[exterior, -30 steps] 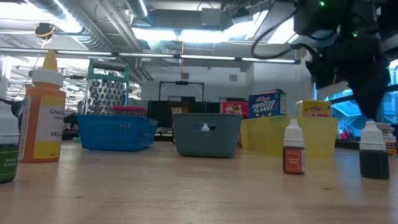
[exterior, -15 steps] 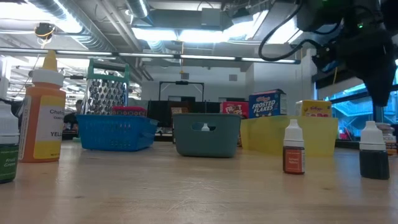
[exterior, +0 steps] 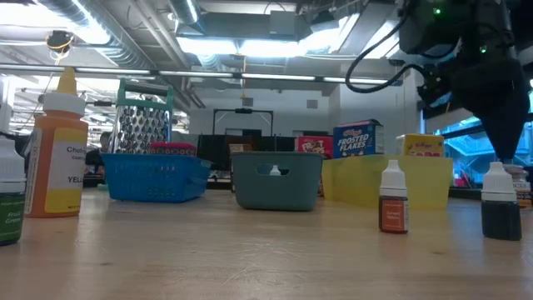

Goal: Pick & Place Kitchen Items
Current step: Put the right brown seasoning bottle into the blue bin

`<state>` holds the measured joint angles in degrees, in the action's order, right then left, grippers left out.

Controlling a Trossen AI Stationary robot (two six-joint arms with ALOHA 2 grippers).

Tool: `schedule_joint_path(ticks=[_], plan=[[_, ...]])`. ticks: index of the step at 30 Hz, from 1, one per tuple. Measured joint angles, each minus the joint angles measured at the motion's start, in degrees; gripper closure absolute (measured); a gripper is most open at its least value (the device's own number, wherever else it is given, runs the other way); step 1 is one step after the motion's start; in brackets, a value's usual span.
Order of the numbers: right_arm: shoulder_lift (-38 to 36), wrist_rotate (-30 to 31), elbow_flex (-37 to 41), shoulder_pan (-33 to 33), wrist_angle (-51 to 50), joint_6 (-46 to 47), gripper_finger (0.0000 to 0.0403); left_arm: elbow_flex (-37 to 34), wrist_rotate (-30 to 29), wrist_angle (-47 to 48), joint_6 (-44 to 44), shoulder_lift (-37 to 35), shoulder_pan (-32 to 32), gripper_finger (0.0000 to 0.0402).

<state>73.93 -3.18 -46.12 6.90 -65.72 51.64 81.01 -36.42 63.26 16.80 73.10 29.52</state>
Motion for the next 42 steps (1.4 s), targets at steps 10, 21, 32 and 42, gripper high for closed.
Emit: schedule_joint_path(ticks=[10, 21, 32, 42], plan=[[0.0, -0.3, 2.9, 0.0, 3.3, 0.0, 0.0167, 0.0, 0.0, 0.0, 0.0, 0.0, 0.0, 0.0206], [0.0, -0.2, 2.9, 0.0, 4.3, 0.0, 0.0167, 0.0, 0.0, 0.0, 0.0, 0.0, 0.0, 0.0205], [0.3, 0.0, 2.9, 0.0, 4.8, 0.0, 0.0167, 0.0, 0.1, 0.0, 0.0, 0.0, 0.0, 0.0205], [0.3, 0.2, 2.9, 0.0, 4.6, 0.0, 0.0167, 0.0, 0.1, 0.0, 0.0, 0.0, 0.0, 0.0205]])
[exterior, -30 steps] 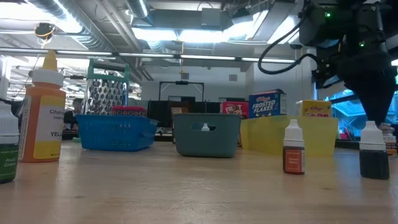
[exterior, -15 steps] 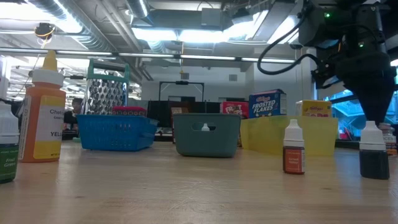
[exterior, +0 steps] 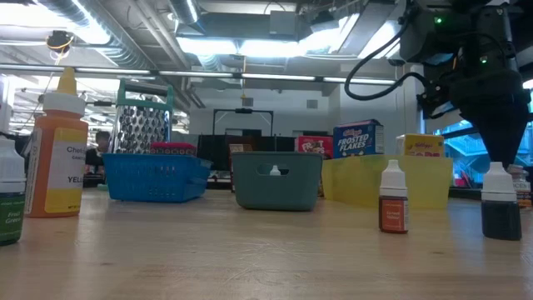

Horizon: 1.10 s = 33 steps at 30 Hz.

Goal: Pick & Place Kitchen Items
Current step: Put the right brown seasoning bottle into the blue bin

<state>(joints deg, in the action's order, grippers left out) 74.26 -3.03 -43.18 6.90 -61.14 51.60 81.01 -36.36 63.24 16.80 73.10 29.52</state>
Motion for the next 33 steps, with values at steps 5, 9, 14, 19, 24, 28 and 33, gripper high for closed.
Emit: schedule_joint_path(ticks=[5, 9, 14, 19, 24, 28, 33], plan=[[0.0, 0.0, 0.0, 0.0, -0.7, -0.2, 0.0167, 0.0, 0.0, 0.0, 0.0, 0.0, 0.0, 0.0205], [0.0, 0.0, 0.0, 0.0, -1.7, -0.2, 0.0167, 0.0, 0.0, 0.0, 0.0, 0.0, 0.0, 0.0206], [0.0, 1.8, 0.0, 0.0, -1.3, -1.1, 0.0167, 0.0, 0.0, 0.0, 0.0, 0.0, 0.0, 0.0206], [0.0, 3.1, -1.5, 0.0, -2.7, -1.5, 0.0167, 0.0, 0.0, 0.0, 0.0, 0.0, 0.0, 0.0206], [0.0, 9.2, -5.6, 0.5, -10.9, 0.3, 0.0167, 0.0, 0.0, 0.0, 0.0, 0.0, 0.0, 0.0206], [-0.9, 14.4, -10.2, 3.9, -22.5, 2.3, 0.0167, 0.0, 0.0, 0.0, 0.0, 0.0, 0.0, 0.0205], [-7.5, 17.0, -13.3, 9.2, -28.3, 5.0, 0.0167, 0.0, 0.0, 0.0, 0.0, 0.0, 0.0, 0.0205]])
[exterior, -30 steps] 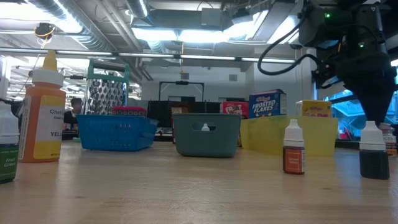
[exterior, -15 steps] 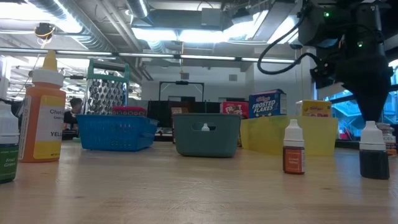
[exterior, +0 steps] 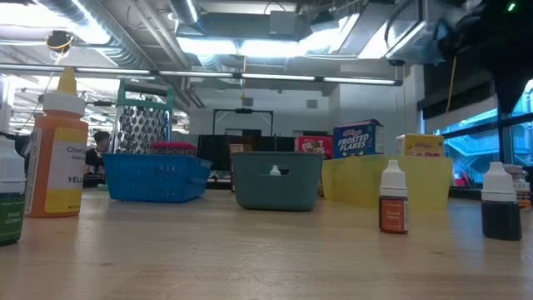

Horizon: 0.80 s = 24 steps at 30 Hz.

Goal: Pick & Place Kitchen Items
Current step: Put the right brown seasoning bottle into the blue bin

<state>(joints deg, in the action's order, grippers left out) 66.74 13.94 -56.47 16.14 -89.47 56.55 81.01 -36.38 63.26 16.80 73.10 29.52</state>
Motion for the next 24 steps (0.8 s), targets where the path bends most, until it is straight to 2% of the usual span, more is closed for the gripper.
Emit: schedule_joint_path(ticks=[5, 9, 14, 17, 20, 24], plan=[[-14.2, 3.3, 0.1, 3.9, 1.0, 1.1, 0.0167, 0.0, 0.0, 0.0, 0.0, 0.0, 0.0, 0.0205], [-28.2, 8.6, 3.4, 6.3, 13.1, -2.2, 0.0167, 0.0, 0.0, 0.0, 0.5, 0.2, 0.0, 0.0205], [-41.5, 8.7, 14.3, 8.6, 27.0, -6.4, 0.0167, 0.0, 0.1, 0.0, 0.6, 0.6, 0.0, 0.0206], [-45.6, 7.2, 22.6, 9.8, 33.2, -6.5, 0.0167, 0.0, 0.0, 0.2, 0.6, 0.8, 0.0, 0.0206], [-46.6, 3.5, 29.4, 10.7, 39.2, -6.5, 0.0167, 0.0, 0.0, 0.6, 0.8, 0.9, 0.0, 0.0205], [-45.5, 2.0, 31.9, 11.5, 41.1, -6.5, 0.0167, 0.0, 0.1, 0.7, 1.0, 1.3, 0.0, 0.0206]])
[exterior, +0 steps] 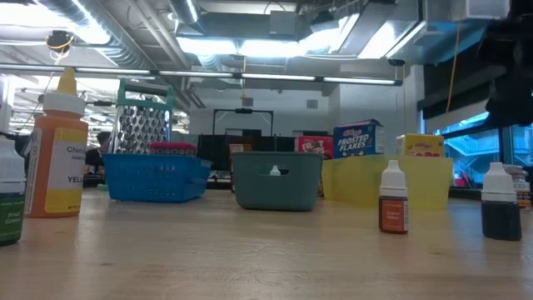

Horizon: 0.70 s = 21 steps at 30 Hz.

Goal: Pick & Place Kitchen Items
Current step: Put the right brown seasoning bottle into the blue bin

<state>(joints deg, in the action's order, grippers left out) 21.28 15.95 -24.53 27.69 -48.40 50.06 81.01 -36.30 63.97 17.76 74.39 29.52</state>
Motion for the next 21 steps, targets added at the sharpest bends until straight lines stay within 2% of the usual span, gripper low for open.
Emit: schedule_joint_path(ticks=[5, 9, 16, 21], plan=[[1.8, -0.2, -0.4, 0.6, -3.4, 0.3, 0.0167, 0.0, -0.1, 0.0, 0.0, 0.3, -0.2, 0.0206], [3.5, -2.7, -0.4, 0.6, -5.5, 2.3, 0.0167, 0.0, -0.1, 0.0, -0.3, 0.2, -0.5, 0.0206], [8.5, -2.7, -0.4, 0.5, -3.3, 3.8, 0.0167, 0.0, -0.1, 0.1, -0.4, 0.2, -0.7, 0.0206], [10.0, -2.7, -0.4, 0.5, 1.2, 1.6, 0.0167, 0.0, -0.1, 0.2, -0.5, 0.2, -0.7, 0.0206]])
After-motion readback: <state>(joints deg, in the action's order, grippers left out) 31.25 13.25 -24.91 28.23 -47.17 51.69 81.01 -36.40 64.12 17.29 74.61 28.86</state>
